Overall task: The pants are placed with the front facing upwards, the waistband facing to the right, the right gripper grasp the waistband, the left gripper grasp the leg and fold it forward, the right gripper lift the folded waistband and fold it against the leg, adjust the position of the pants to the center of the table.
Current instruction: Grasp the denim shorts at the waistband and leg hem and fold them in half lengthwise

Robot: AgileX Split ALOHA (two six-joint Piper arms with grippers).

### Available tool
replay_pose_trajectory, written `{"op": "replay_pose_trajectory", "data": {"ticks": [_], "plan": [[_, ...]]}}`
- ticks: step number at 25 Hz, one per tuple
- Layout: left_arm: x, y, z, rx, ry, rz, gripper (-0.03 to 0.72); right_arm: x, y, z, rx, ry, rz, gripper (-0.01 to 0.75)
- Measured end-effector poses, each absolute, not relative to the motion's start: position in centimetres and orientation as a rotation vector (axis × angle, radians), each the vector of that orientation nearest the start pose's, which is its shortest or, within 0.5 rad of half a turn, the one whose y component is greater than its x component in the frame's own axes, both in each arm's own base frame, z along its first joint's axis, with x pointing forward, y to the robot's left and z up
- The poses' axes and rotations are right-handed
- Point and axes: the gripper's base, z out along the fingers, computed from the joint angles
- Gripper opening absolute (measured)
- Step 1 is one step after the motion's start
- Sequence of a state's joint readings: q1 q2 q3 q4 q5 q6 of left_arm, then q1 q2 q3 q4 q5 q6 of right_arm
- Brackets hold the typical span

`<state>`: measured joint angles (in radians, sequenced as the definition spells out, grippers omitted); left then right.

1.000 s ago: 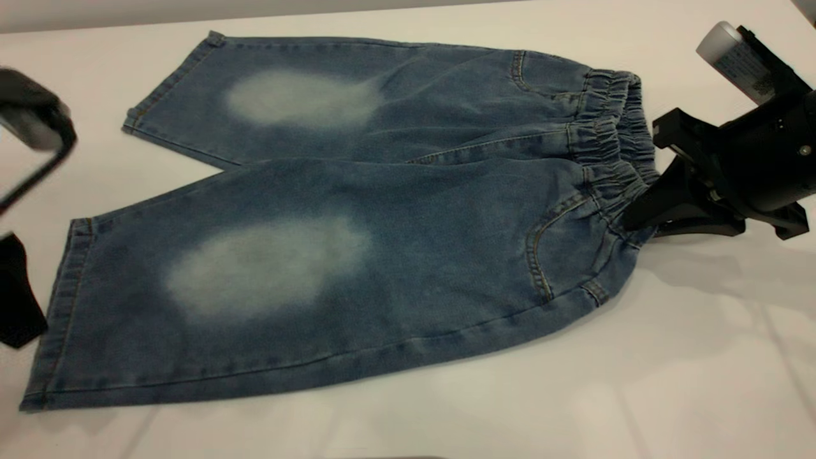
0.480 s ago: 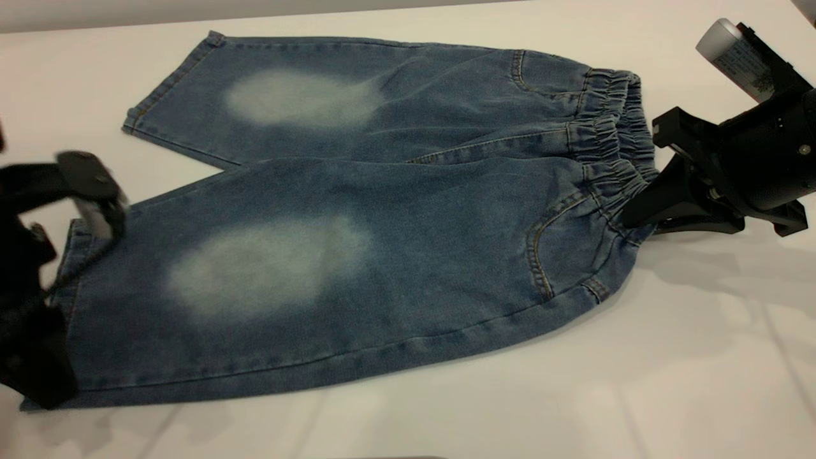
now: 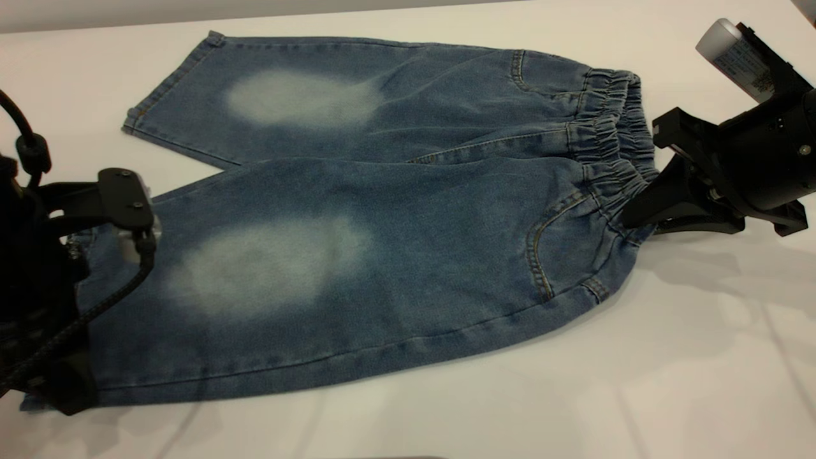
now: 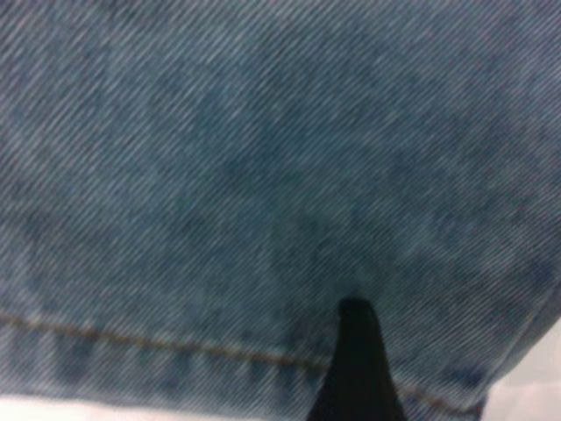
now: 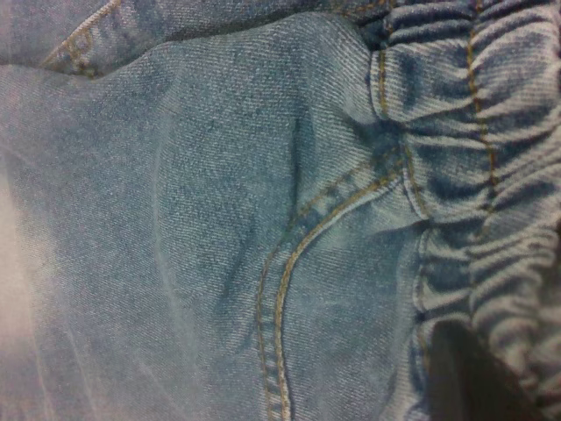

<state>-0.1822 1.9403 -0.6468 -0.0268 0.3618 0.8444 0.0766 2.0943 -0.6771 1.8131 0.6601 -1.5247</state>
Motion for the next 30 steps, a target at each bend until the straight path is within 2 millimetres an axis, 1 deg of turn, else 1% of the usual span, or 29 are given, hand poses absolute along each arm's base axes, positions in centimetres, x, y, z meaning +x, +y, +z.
{"op": "replay_pose_trajectory", "data": {"ticks": [3,5,15,18,19,21,23,26,29,30], "plan": [[24.46,-4.23,5.50,1.525,2.753,0.047,0.496,28.09,7.60,4.34,0.176,2.697,0.992,0.052],[24.50,-4.09,5.50,1.506,2.766,0.071,0.496,28.09,7.60,4.34,0.175,2.697,0.992,0.053],[24.28,-4.02,5.27,1.495,2.800,0.064,0.495,28.07,7.59,4.34,0.170,2.696,0.991,0.060],[24.28,-4.03,5.27,1.492,2.801,0.063,0.472,28.07,7.59,4.34,0.170,2.696,0.991,0.061],[24.28,-4.03,5.27,1.491,2.802,0.063,0.454,28.07,7.59,4.34,0.170,2.696,0.991,0.062],[24.27,-4.03,5.24,1.489,2.804,0.062,0.392,28.07,7.59,4.34,0.168,2.695,0.990,0.062],[24.24,-4.03,5.16,1.487,2.808,0.060,0.285,28.07,7.59,4.34,0.168,2.695,0.990,0.062],[24.20,-4.04,5.08,1.463,2.826,0.056,0.148,28.07,7.59,4.34,0.168,2.695,0.990,0.062],[24.21,-4.04,5.07,1.444,2.834,0.056,0.064,28.07,7.59,4.34,0.168,2.695,0.990,0.062],[24.22,-4.05,5.07,1.442,2.833,0.056,0.052,28.07,7.59,4.34,0.168,2.695,0.990,0.062]]}}
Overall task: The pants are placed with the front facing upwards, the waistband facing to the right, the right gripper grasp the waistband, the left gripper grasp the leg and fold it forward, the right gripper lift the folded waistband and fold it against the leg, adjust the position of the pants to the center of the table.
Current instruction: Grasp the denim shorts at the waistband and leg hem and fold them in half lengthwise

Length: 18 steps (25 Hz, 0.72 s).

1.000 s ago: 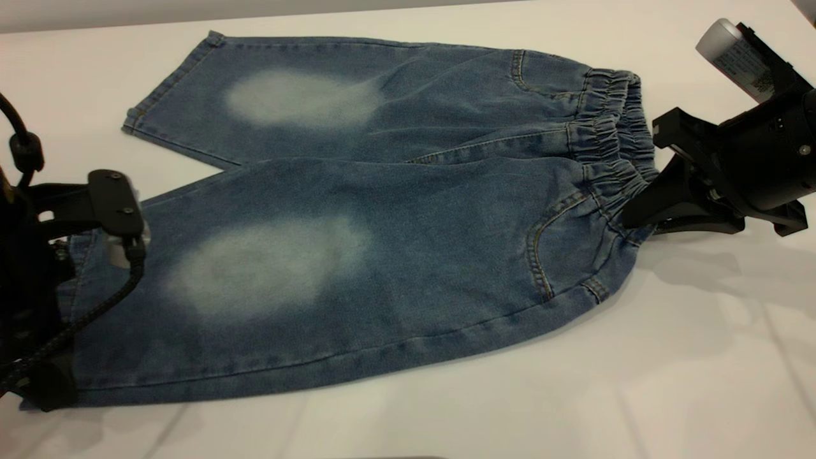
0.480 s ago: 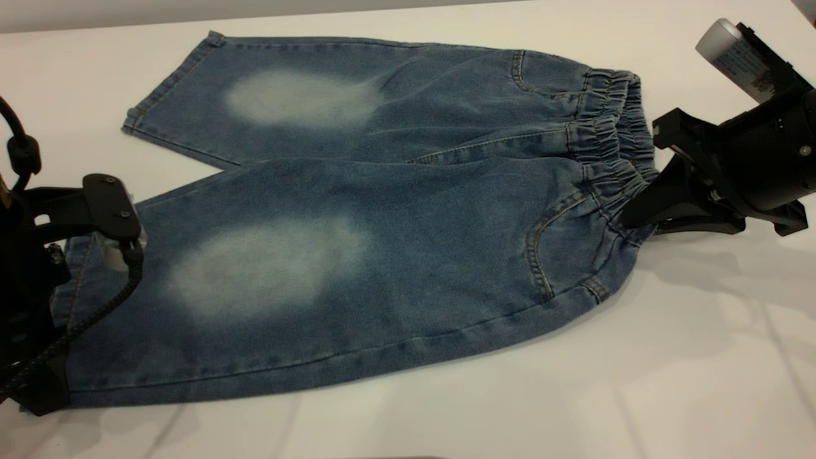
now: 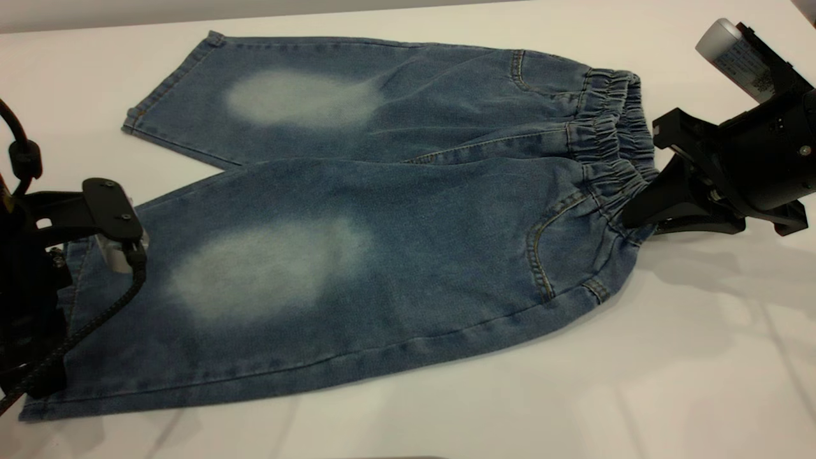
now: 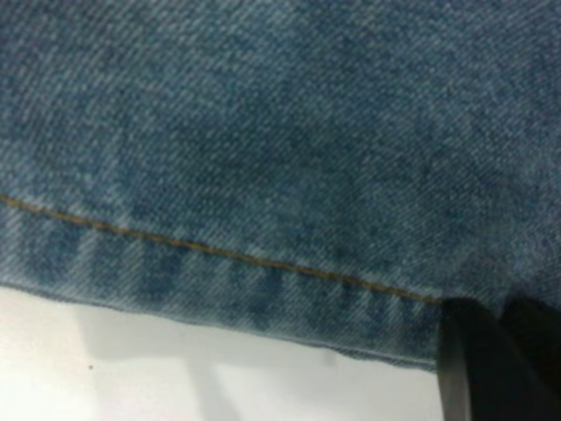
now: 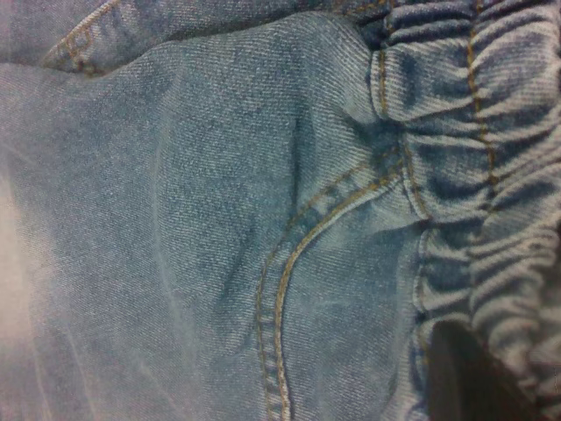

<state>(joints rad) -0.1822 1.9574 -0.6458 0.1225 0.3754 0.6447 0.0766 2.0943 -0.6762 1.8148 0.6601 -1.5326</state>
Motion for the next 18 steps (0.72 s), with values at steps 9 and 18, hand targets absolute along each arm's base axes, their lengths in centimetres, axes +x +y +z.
{"op": "replay_pose_trajectory", "data": {"ticks": [9,18], "plan": [[24.5,-4.1,7.0,1.404,2.783,0.083,0.067,28.1,7.6,4.3,0.168,2.695,0.990,0.069],[22.4,-3.8,7.6,1.485,2.845,0.026,0.468,28.1,7.6,4.3,0.147,2.693,0.986,0.071]]}}
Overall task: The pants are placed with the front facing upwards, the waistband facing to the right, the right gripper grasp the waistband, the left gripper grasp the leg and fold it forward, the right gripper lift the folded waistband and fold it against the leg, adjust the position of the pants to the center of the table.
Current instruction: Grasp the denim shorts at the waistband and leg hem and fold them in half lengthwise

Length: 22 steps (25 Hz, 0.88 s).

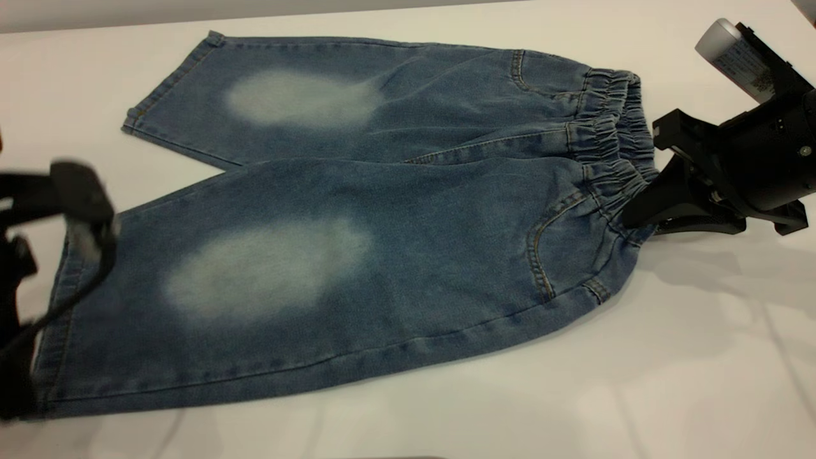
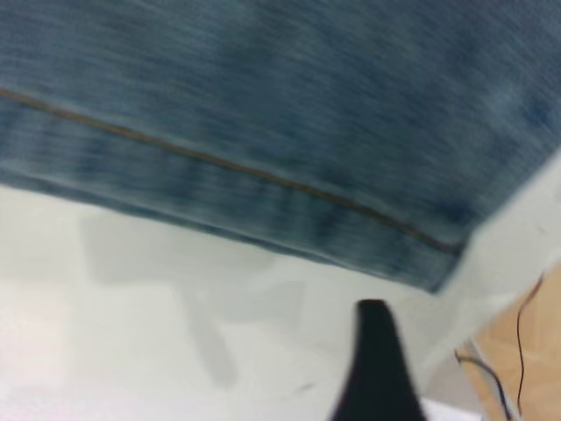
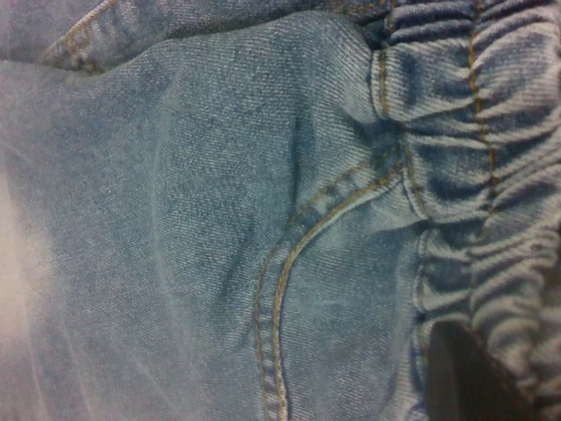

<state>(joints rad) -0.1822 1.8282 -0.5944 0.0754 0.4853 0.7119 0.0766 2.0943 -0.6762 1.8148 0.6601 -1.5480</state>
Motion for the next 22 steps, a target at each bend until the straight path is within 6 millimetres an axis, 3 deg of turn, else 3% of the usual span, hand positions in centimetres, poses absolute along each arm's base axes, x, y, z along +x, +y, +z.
{"op": "replay_pose_trajectory", "data": {"ticks": [3,10,22], "plan": [[21.4,-3.7,7.0,1.571,2.784,0.020,0.494,28.1,7.6,4.3,0.141,2.692,0.985,0.071],[21.2,-3.8,6.4,1.573,2.635,0.069,0.453,28.1,7.6,4.3,0.135,2.691,0.982,0.072],[21.5,-3.9,5.4,1.565,2.620,0.070,0.437,28.1,7.6,4.3,0.134,2.691,0.982,0.080]]}}
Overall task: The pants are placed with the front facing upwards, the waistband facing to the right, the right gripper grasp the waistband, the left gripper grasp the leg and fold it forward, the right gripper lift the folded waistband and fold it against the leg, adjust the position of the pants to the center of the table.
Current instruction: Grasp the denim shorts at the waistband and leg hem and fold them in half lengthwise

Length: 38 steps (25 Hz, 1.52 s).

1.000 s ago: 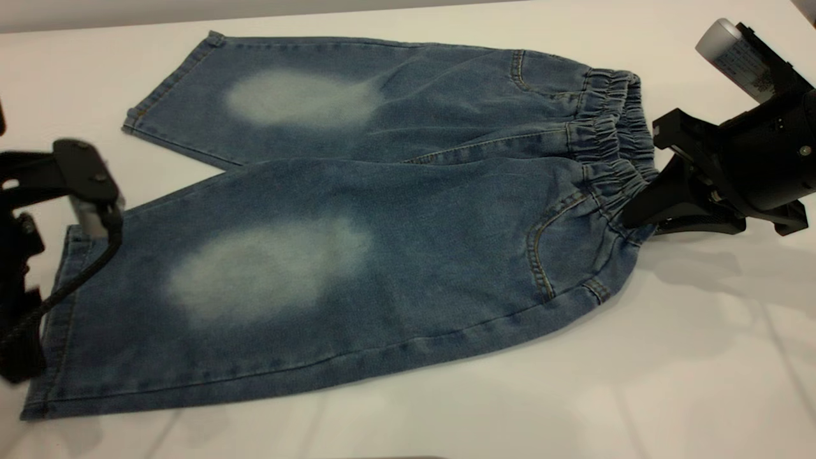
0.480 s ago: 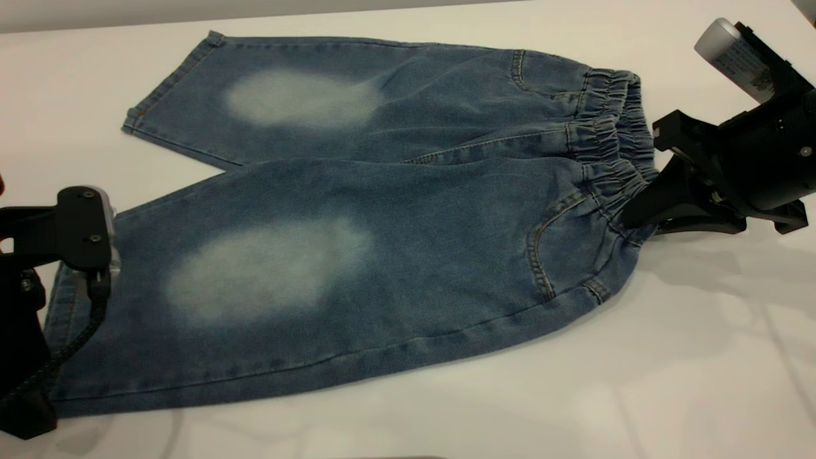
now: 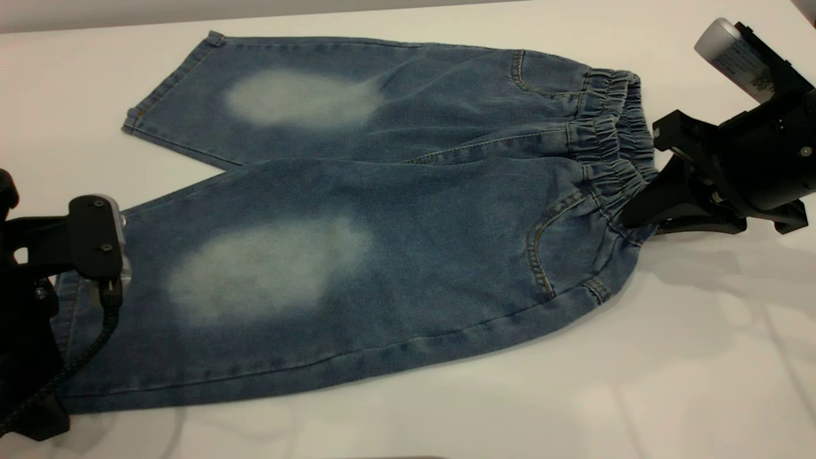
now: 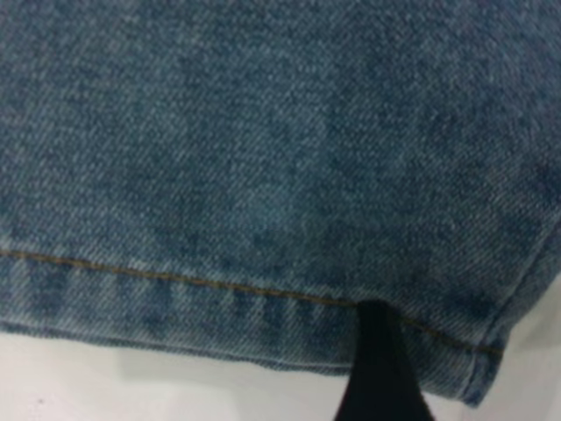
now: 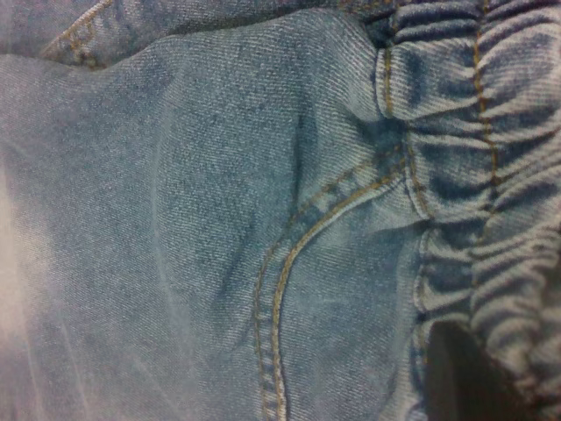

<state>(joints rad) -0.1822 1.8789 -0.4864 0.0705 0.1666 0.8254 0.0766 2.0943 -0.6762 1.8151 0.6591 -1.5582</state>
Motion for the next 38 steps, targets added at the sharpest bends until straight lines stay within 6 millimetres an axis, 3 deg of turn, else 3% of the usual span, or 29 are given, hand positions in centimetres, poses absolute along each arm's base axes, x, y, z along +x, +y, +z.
{"op": "replay_pose_trajectory", "data": {"ticks": [5,11,13,19,27,33,38], "plan": [[21.7,-3.9,5.4,1.556,2.605,0.077,0.360,28.1,7.6,4.3,0.134,2.691,0.982,0.083],[21.7,-3.9,5.4,1.553,2.595,0.081,0.095,28.1,7.6,4.3,0.134,2.691,0.982,0.085],[21.8,-3.9,5.4,1.551,2.592,0.083,0.045,28.1,7.6,4.3,0.134,2.691,0.982,0.085],[21.8,-3.9,5.6,1.546,2.585,0.087,0.032,28.1,7.6,4.3,0.134,2.691,0.982,0.090],[22.3,-4.0,9.8,1.452,2.472,0.160,0.032,28.0,8.1,5.0,0.147,2.657,1.090,0.094],[21.5,-3.8,13.4,1.331,2.437,0.192,0.032,27.4,8.3,7.3,0.081,2.688,1.116,0.094],[19.1,-3.3,14.3,1.303,2.427,0.198,0.032,25.3,8.1,9.8,0.040,2.680,1.112,0.094]]}}
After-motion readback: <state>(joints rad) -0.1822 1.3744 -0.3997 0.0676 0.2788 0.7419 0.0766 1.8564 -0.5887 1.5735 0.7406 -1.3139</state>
